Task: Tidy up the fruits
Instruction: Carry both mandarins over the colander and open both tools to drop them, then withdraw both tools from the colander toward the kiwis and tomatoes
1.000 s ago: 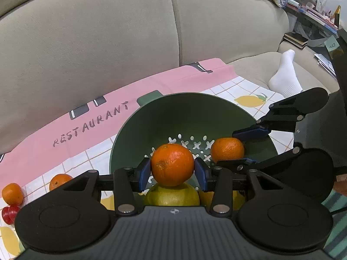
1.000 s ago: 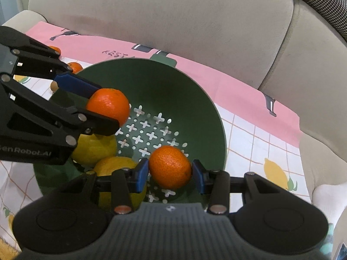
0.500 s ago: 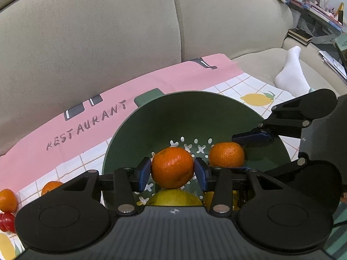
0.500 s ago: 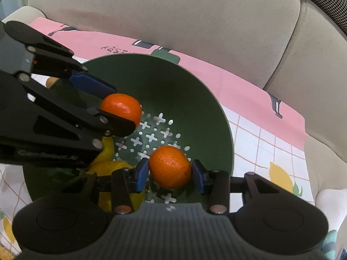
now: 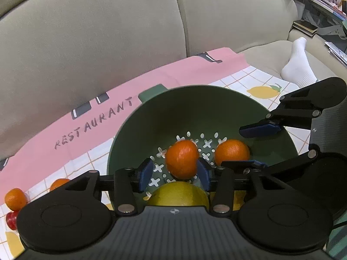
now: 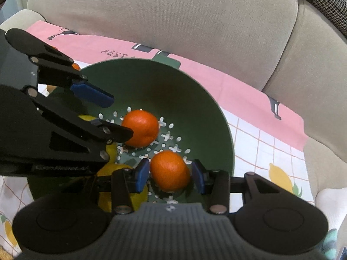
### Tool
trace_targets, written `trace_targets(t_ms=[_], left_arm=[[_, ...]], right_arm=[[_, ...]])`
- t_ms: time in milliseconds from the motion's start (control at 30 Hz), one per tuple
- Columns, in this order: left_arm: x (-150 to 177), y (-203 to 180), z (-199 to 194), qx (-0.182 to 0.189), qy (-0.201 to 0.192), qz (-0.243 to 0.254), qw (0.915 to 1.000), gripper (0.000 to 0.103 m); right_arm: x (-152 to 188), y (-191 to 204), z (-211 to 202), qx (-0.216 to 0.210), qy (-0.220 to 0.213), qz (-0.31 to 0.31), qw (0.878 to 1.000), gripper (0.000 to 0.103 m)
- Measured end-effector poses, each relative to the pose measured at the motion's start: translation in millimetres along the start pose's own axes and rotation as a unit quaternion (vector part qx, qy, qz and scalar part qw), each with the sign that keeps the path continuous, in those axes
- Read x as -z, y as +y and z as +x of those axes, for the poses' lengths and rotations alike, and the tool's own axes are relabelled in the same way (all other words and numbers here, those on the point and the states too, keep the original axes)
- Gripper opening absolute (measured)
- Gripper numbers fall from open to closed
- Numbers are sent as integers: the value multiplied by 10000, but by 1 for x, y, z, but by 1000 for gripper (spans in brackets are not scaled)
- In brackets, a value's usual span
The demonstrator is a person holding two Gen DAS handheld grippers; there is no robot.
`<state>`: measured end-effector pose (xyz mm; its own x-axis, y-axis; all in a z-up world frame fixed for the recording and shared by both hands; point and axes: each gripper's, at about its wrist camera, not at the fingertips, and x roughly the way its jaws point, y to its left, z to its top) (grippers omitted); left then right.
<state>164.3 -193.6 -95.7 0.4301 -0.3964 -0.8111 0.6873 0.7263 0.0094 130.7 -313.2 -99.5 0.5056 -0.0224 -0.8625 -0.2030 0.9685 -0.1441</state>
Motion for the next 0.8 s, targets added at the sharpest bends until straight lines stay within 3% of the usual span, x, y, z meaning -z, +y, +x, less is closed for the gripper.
trace_targets(t_ms=[167, 300, 800], left_arm=[[1, -5, -13, -52, -77, 29, 10000, 59], [1, -8, -27, -123, -190, 82, 9997, 64], [24, -7, -82, -458, -456, -63, 9979, 64]], right_arm=[[0, -1, -7, 14, -65, 131, 9999, 44], [2, 2, -19, 56, -223, 241, 9994, 58], [21, 33, -68, -141, -564, 768, 9954, 73]])
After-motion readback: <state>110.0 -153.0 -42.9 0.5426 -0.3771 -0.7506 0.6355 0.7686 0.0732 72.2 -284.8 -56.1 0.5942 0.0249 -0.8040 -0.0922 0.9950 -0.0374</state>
